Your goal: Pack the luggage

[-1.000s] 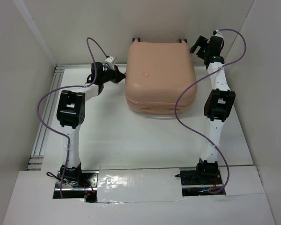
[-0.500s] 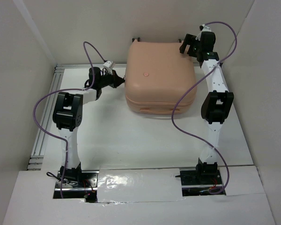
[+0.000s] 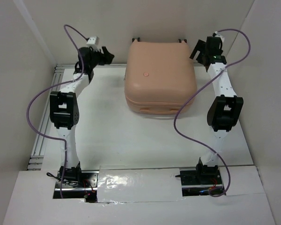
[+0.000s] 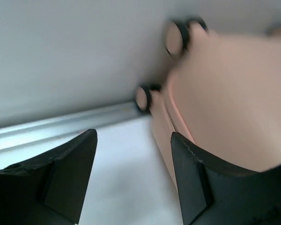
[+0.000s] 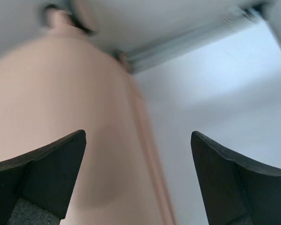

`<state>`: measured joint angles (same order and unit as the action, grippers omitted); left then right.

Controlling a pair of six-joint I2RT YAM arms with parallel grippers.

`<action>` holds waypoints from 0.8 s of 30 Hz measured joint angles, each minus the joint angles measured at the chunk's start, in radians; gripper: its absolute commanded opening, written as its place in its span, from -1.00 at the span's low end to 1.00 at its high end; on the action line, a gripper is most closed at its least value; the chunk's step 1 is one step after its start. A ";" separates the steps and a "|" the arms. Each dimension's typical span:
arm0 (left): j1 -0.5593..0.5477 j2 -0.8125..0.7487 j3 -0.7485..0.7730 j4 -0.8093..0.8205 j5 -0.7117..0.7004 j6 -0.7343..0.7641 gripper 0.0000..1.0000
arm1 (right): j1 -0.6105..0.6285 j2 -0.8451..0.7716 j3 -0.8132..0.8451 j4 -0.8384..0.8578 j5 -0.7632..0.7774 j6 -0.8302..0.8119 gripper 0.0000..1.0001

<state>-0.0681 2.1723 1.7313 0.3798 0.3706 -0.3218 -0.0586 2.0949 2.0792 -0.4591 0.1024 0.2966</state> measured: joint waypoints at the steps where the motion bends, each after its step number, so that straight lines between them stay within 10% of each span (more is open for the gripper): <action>1: 0.006 0.029 0.077 -0.010 -0.032 -0.008 0.52 | -0.006 -0.033 -0.048 0.000 0.034 0.015 0.99; 7: -0.014 0.280 0.538 -0.135 -0.225 -0.083 0.48 | -0.050 -0.116 -0.269 0.004 0.146 0.084 0.99; 24: -0.111 0.414 0.417 -0.239 -0.078 -0.049 0.29 | -0.067 0.204 -0.042 -0.006 0.103 0.051 0.99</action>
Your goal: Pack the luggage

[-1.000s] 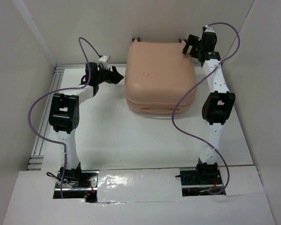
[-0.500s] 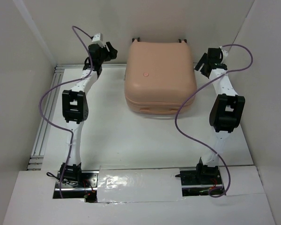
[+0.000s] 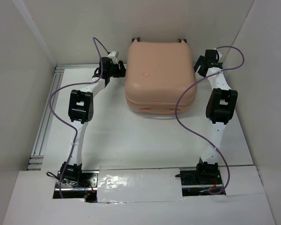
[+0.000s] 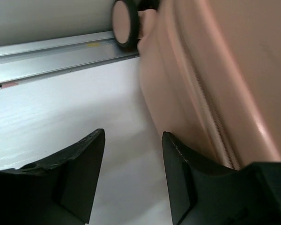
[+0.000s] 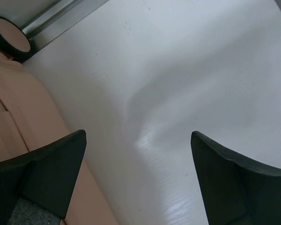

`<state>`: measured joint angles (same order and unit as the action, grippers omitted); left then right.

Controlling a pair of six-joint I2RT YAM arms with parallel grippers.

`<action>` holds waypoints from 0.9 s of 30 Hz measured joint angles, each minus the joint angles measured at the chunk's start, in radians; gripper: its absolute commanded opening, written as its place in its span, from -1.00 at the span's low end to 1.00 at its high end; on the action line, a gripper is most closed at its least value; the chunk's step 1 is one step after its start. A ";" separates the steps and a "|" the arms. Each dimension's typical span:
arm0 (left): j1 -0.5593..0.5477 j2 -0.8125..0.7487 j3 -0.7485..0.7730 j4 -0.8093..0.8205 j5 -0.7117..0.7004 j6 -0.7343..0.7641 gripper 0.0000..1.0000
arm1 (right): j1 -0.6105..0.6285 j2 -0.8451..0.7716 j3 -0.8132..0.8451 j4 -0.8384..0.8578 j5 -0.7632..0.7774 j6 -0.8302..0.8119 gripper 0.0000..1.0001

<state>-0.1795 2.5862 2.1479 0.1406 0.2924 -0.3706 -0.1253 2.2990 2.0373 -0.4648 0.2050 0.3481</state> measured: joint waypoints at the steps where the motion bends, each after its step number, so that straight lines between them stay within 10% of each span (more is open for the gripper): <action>1: 0.000 -0.013 -0.021 0.018 0.018 0.026 0.29 | -0.002 0.001 0.001 0.006 -0.009 -0.013 0.99; 18: -0.046 -0.459 -0.665 0.290 0.264 0.284 0.19 | -0.039 0.078 0.099 0.134 -0.254 -0.328 0.99; 27: -0.246 -0.705 -0.935 0.138 0.318 0.401 0.12 | -0.039 0.089 0.111 0.225 -0.344 -0.465 0.99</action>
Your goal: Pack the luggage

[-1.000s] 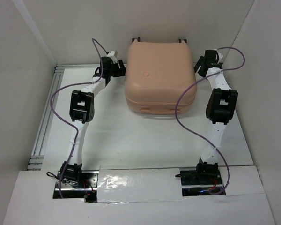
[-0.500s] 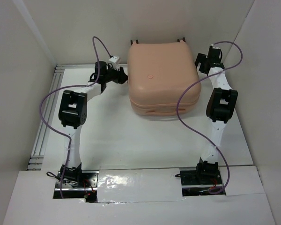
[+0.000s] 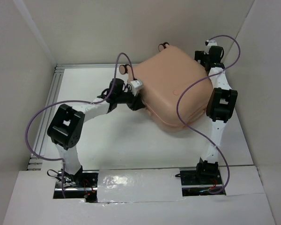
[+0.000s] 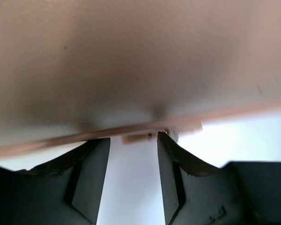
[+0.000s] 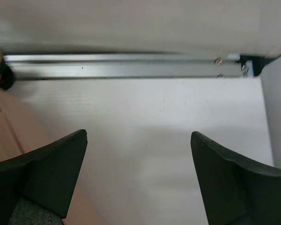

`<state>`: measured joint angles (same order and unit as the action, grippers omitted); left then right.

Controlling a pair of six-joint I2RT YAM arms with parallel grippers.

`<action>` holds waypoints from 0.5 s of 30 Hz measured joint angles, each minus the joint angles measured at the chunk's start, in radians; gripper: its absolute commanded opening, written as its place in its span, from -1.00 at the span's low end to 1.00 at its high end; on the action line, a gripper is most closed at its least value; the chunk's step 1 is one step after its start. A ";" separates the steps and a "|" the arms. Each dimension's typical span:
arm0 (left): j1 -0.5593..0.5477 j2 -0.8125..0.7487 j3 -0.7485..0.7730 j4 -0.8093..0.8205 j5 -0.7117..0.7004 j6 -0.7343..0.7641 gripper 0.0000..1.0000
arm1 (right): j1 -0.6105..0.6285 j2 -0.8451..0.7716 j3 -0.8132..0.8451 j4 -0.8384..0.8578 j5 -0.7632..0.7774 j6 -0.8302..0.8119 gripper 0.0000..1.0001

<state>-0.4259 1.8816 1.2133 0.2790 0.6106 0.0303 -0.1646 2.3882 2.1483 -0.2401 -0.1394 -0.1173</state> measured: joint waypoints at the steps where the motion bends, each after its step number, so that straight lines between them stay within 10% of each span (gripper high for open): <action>1: -0.039 -0.029 -0.018 -0.037 0.003 0.001 0.10 | 0.001 0.003 0.001 0.020 0.000 -0.015 0.99; 9: -0.332 -0.190 -0.121 -0.106 0.129 0.043 0.05 | 0.105 0.006 0.024 0.034 -0.064 -0.035 0.99; 15: -0.257 -0.436 -0.208 -0.216 0.203 0.005 0.11 | 0.279 0.007 0.140 -0.043 0.004 -0.005 0.99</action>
<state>-0.6830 1.4452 1.0058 0.0631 0.8139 0.0353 0.1146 2.3955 2.2883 -0.2832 -0.1356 -0.1226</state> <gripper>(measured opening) 0.534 0.992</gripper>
